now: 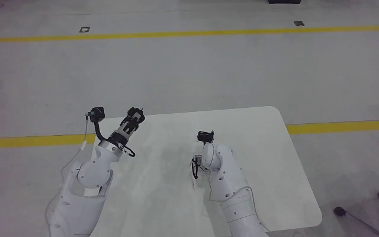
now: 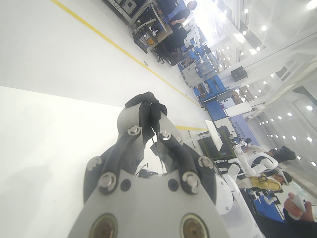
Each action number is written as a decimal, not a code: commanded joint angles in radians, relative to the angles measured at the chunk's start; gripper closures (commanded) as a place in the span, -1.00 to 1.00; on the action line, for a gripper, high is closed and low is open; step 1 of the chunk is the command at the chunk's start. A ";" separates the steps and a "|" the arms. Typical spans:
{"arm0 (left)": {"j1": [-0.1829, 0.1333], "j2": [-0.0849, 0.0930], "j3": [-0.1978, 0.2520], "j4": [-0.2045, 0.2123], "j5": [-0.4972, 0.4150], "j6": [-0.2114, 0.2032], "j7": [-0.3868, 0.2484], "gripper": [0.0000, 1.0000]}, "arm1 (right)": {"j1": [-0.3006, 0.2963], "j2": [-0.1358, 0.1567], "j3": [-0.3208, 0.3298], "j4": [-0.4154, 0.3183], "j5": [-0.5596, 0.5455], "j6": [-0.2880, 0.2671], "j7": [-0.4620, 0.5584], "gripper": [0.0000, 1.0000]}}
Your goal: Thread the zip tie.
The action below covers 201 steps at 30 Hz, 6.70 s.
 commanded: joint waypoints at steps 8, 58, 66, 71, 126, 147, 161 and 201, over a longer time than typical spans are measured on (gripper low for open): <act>0.000 0.000 0.000 0.000 0.000 0.000 0.000 1.00 | 0.020 -0.005 0.001 0.032 -0.004 0.000 -0.013 0.38; 0.000 0.000 0.000 0.000 0.000 0.000 0.000 1.00 | -0.144 0.038 0.020 -0.305 0.099 0.000 -0.015 1.00; 0.000 0.000 0.000 0.000 0.000 0.000 0.000 1.00 | -0.191 0.052 0.038 -0.410 0.343 -0.007 -0.106 1.00; 0.000 0.000 0.000 0.000 0.000 0.000 0.000 1.00 | -0.221 0.059 0.093 -0.464 0.571 -0.102 -0.168 1.00; 0.002 0.001 0.011 -0.009 -0.009 0.011 -0.018 1.00 | -0.189 0.134 0.246 -0.365 1.363 -0.530 -0.241 1.00; 0.050 0.011 0.064 -0.075 0.011 0.136 -0.144 1.00 | -0.106 0.177 0.141 -0.313 1.236 -0.680 -0.398 1.00; 0.068 0.011 0.083 -0.078 -0.105 0.116 -0.179 1.00 | -0.086 0.189 0.071 -0.278 1.170 -0.680 -0.480 1.00; 0.066 0.019 0.176 -0.126 0.062 0.201 -0.090 1.00 | -0.040 0.222 -0.102 -0.209 1.047 -0.539 -0.623 1.00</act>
